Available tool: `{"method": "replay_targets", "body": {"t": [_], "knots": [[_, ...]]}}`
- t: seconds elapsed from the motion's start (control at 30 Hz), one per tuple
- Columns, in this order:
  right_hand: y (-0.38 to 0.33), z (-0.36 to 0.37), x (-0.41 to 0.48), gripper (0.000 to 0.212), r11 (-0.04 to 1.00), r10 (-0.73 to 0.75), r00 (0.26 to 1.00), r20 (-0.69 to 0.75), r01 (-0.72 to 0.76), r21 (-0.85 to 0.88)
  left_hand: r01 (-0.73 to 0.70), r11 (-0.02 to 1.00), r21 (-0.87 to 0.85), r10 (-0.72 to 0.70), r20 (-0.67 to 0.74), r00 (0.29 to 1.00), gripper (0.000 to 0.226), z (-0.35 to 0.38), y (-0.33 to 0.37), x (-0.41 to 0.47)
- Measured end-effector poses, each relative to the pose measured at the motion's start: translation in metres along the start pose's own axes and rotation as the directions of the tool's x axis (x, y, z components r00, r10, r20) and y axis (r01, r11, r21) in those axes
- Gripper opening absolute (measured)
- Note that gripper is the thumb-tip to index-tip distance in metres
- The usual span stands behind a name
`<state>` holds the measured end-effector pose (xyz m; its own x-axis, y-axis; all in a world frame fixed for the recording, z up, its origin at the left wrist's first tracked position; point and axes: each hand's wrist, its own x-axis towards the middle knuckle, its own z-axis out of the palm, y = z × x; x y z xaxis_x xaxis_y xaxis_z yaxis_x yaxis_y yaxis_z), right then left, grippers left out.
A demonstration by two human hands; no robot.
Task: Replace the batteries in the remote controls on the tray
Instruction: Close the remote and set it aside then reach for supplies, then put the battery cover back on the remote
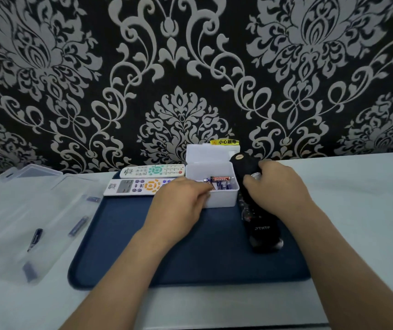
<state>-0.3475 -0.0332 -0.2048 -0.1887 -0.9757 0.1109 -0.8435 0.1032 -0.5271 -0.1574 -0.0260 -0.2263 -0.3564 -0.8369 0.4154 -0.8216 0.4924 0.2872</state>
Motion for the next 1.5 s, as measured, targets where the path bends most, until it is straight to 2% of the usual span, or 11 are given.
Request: {"method": "replay_targets", "body": {"t": [0.23,0.4,0.57,0.67,0.73,0.97,1.03,1.1,1.23,1.37,1.5], "knots": [[0.0,-0.003,0.001,0.031,0.997,0.017,0.999,0.033,-0.015,-0.079,0.016,0.997,-0.07,-0.017,-0.015,1.0,0.021,-0.006,0.005,-0.001],[0.002,-0.008,0.007,0.035,0.993,0.096,0.994,0.061,-0.092,-0.069,0.189,0.964,-0.185,-0.211,-0.103,0.972,0.024,-0.023,-0.005,0.001],[-0.005,-0.004,0.007,0.034,0.991,0.07,0.997,0.02,-0.067,-0.112,0.445,0.889,0.11,-0.45,0.017,0.893,0.048,-0.036,-0.055,-0.004],[-0.018,-0.006,0.003,0.036,0.997,-0.08,0.985,-0.151,0.077,-0.029,0.452,0.833,0.318,-0.528,0.214,0.822,0.061,-0.035,-0.064,-0.011],[-0.035,-0.006,-0.003,0.037,0.976,-0.184,0.958,-0.221,0.205,0.077,0.428,0.822,0.374,-0.525,0.211,0.824,0.055,-0.036,-0.063,-0.014],[-0.094,0.035,-0.034,0.021,0.909,-0.415,0.884,0.214,0.414,0.052,0.465,0.802,0.375,-0.585,0.331,0.741,0.052,-0.053,-0.06,-0.032],[-0.101,0.052,-0.037,0.021,0.923,-0.372,0.863,0.342,0.384,0.034,0.551,0.799,0.239,-0.601,0.294,0.744,0.044,-0.052,-0.06,-0.036],[-0.108,0.067,-0.039,0.024,0.95,-0.313,0.835,0.453,0.282,0.137,0.656,0.748,-0.097,-0.603,0.313,0.734,0.038,-0.058,-0.066,-0.042],[-0.12,0.073,-0.045,0.03,0.836,-0.265,0.704,0.659,-0.172,0.521,0.628,0.3,-0.718,-0.56,0.4,0.725,0.022,-0.066,-0.068,-0.053],[-0.127,0.073,-0.049,0.019,0.618,-0.338,0.641,0.689,-0.401,0.676,0.419,-0.005,-0.908,-0.56,0.35,0.751,0.024,-0.073,-0.069,-0.058],[-0.133,0.073,-0.051,0.03,0.484,-0.412,0.569,0.712,-0.526,0.7,0.386,0.155,-0.909,-0.567,0.239,0.789,0.024,-0.083,-0.071,-0.061]]}}
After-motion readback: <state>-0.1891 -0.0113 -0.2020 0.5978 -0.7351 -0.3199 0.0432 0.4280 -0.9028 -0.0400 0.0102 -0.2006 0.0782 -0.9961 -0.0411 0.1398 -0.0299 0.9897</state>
